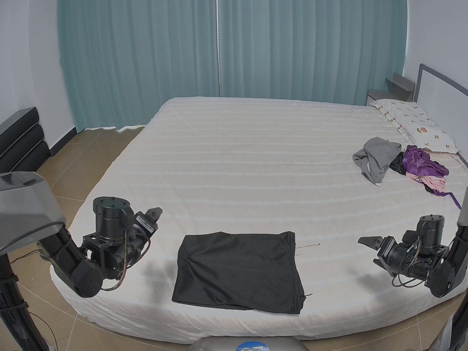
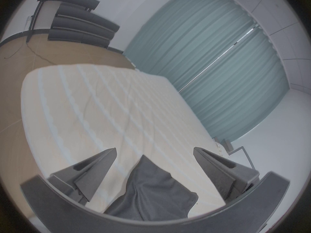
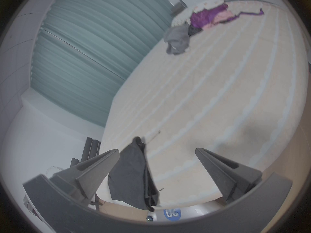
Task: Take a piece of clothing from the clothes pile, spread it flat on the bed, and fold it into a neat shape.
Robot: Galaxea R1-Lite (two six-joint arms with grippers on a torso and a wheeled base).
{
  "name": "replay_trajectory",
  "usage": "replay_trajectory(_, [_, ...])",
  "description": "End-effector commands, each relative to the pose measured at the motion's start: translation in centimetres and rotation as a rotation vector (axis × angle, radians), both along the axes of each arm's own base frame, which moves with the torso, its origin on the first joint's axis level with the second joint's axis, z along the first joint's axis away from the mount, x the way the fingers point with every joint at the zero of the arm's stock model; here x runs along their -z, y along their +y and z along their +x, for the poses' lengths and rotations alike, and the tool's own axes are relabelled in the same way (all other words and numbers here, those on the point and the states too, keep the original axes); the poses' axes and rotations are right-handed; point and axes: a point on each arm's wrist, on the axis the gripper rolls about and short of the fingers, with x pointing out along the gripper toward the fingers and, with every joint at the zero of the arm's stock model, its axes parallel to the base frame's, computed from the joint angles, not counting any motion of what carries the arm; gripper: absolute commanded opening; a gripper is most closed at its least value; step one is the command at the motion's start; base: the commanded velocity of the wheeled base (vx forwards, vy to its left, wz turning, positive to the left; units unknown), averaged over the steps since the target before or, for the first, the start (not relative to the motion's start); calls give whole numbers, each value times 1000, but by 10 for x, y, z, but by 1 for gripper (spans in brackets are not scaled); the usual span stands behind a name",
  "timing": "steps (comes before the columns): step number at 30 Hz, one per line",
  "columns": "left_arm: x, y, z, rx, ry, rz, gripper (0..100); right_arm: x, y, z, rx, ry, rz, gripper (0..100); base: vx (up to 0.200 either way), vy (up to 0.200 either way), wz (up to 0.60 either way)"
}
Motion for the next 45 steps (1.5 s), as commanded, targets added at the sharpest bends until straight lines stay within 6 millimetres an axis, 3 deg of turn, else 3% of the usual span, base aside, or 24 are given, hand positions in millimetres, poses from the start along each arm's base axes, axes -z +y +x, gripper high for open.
replay_trajectory(1, [-57,25,-51,-36,-247,72,100,-71,13,-52,-5,-297,-48,100,0,0,0])
replay_trajectory(8, [-99,38,-90,-109,-411,257,100,-101,11,-87,67,-439,-287,100,0,0,0])
replay_trajectory(12, [-116,45,-118,-150,-475,341,100,-106,8,-114,77,-500,-377,100,0,0,0])
replay_trajectory(18, [-117,59,-168,-197,-501,516,100,-107,-5,-164,105,-570,-503,100,0,0,0])
replay_trajectory(26, [-116,83,-212,-339,-517,646,100,-89,-19,-228,57,-523,-643,100,0,0,0])
replay_trajectory(34, [-116,109,-264,-549,-537,753,100,-81,-22,-246,93,-547,-724,100,0,0,0])
replay_trajectory(41, [-98,116,-300,-661,-531,789,100,-80,-19,-251,8,-631,-738,100,0,0,0])
replay_trajectory(45, [-100,114,-317,-723,-597,834,100,-78,-18,-256,25,-659,-813,100,0,0,0])
